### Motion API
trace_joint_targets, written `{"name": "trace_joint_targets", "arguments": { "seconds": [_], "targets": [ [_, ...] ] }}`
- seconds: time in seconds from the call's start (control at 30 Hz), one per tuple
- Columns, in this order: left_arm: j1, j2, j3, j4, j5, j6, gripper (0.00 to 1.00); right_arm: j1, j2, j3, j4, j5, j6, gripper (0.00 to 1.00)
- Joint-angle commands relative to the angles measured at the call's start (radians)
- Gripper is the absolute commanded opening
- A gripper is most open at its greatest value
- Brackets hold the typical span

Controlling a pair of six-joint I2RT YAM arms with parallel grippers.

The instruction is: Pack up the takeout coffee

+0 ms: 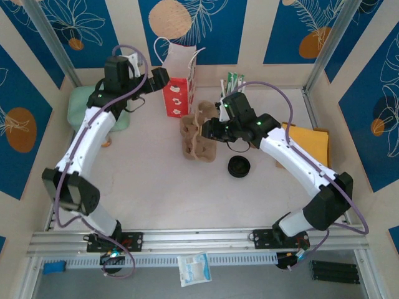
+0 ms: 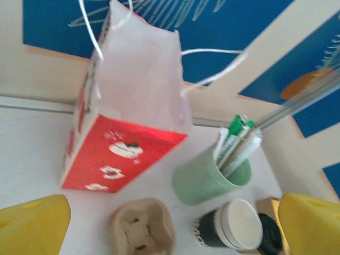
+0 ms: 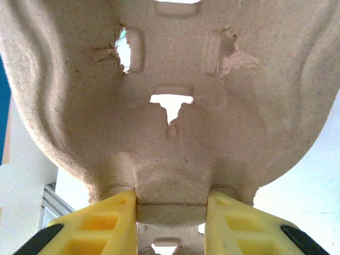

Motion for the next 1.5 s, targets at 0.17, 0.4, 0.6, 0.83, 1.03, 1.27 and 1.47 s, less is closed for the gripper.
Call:
{"name": "trace_joint_targets", "arguments": {
  "seconds": [0.17, 0.4, 0.6, 0.83, 1.03, 1.27, 1.47],
  "targets": [
    [0.044, 0.311, 0.38, -0.13, -0.078, 0.131, 0.99, -0.034, -0.06, -0.033, -0.006, -0.049, 0.021, 0.31],
    [0.082, 0.531, 0.633, -0.092, -0.045, 0.081, 0.9, -0.051, -0.045, -0.031, -0.021, -0.07, 0.018, 0.31],
    [0.102, 0.621, 0.666, 0.037, -0.002, 0.0, 0.74, -0.057, -0.017, -0.011, -0.03, -0.083, 0.01, 0.31],
    [0.105, 0.685, 0.7, 0.134, 0.025, -0.061, 0.67, -0.06, 0.018, 0.018, -0.043, -0.096, -0.001, 0.31],
    [0.11, 0.696, 0.701, 0.187, 0.018, -0.085, 0.42, -0.058, 0.02, 0.029, -0.048, -0.1, 0.0, 0.31],
    [0.111, 0.679, 0.698, 0.175, 0.041, -0.095, 0.11, -0.057, -0.009, 0.04, -0.052, -0.104, 0.008, 0.31],
    [0.112, 0.552, 0.608, 0.128, 0.053, -0.055, 0.0, -0.046, -0.039, 0.048, -0.052, -0.106, 0.016, 0.3]
  ]
}}
